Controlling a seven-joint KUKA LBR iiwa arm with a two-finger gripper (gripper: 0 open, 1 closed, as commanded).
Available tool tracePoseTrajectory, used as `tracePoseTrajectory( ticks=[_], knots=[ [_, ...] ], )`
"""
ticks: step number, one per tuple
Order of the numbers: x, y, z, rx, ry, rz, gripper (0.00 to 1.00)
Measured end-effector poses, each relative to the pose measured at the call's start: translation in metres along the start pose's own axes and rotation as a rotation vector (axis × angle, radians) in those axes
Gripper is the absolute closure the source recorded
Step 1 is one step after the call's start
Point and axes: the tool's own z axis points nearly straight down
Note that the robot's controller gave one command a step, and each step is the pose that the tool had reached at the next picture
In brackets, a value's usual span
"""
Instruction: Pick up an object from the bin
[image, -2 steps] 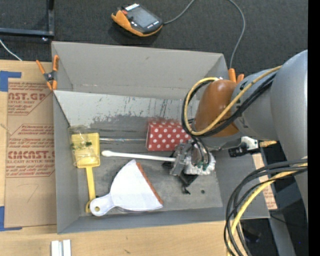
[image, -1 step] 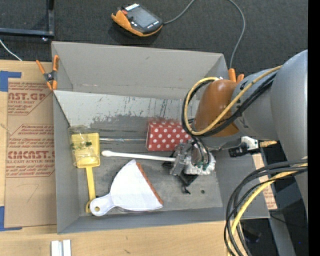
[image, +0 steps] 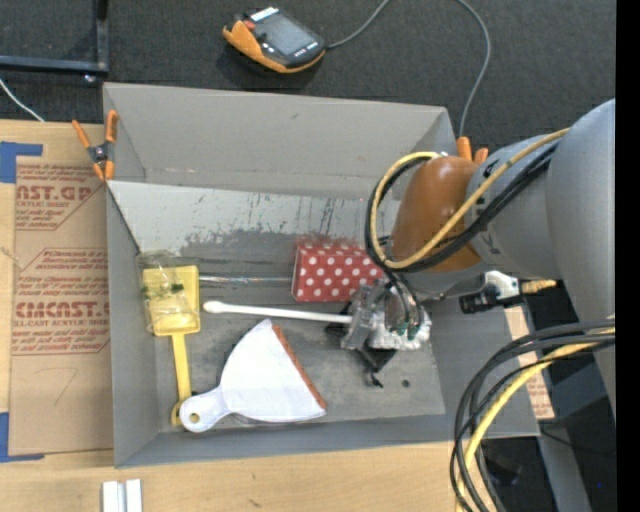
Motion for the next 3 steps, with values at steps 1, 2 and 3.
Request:
tracePoseTrajectory(
  ticks=[1, 2, 3],
  knots=[
    [0.002, 0.000, -0.021, 0.001, 0.004, 0.000, 1.00],
    [0.000, 0.000, -0.041, -0.001, -0.002, 0.000, 1.00],
    [0.001, 0.000, -0.057, -0.001, -0.001, 0.000, 1.00]
  ],
)
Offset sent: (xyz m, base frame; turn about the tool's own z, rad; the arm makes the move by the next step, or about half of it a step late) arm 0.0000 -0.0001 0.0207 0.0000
